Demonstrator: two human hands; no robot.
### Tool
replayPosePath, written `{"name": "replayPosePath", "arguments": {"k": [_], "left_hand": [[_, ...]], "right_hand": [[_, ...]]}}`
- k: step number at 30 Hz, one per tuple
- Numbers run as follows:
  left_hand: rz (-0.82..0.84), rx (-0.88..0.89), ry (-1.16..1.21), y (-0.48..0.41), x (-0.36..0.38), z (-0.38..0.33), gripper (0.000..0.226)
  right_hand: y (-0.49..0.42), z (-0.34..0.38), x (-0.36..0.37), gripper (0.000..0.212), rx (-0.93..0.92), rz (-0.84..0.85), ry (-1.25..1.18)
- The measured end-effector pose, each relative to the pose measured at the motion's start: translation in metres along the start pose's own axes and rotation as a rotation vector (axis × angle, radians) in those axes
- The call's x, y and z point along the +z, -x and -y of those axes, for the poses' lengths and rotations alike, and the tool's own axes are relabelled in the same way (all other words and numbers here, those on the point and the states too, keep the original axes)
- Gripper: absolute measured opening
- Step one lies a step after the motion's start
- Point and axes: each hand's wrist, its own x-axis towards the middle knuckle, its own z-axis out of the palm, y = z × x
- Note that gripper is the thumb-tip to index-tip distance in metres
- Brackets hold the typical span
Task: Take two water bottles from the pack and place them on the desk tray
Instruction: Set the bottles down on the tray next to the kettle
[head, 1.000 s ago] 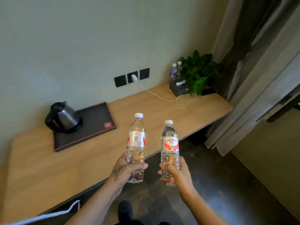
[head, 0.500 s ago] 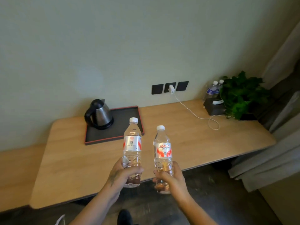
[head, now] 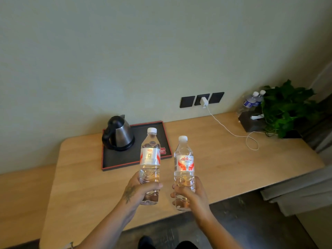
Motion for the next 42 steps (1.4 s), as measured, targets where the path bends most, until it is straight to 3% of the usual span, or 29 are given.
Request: {"name": "replayPosePath", "arguments": {"k": [7, 15, 22, 26, 30, 33, 36, 42], "left_hand": [[-0.021, -0.026, 0.038, -0.023, -0.010, -0.009, 0.069], [-0.094, -0.069, 0.115, -0.065, -0.001, -0.028, 0.058], [-0.287, -0.037, 0.253, -0.122, -0.001, -0.046, 0.069], [-0.269, -0.025, 0.371, -0.154, -0.006, -0.061, 0.078], [-0.234, 0.000, 0.355, -0.191, -0.013, -0.071, 0.089], [-0.160, 0.022, 0.299, -0.225, -0.021, -0.069, 0.063], [-0.123, 0.029, 0.200, -0.264, -0.029, -0.059, 0.055], [-0.094, 0.175, 0.084, -0.338, -0.040, -0.023, 0.072]], "right_hand": [[-0.035, 0.022, 0.012, 0.064, 0.003, 0.043, 0.044], [-0.107, 0.045, 0.005, 0.052, -0.018, 0.207, 0.078], [-0.207, 0.061, -0.006, 0.054, -0.039, 0.360, 0.138], [-0.250, 0.080, -0.001, 0.052, -0.084, 0.372, 0.197], [-0.290, 0.099, 0.008, 0.067, -0.066, 0.423, 0.246], [-0.322, 0.100, 0.016, 0.074, -0.085, 0.413, 0.341], [-0.352, 0.092, 0.023, 0.082, -0.108, 0.412, 0.409], [-0.417, 0.066, 0.042, 0.093, -0.089, 0.420, 0.391]]}}
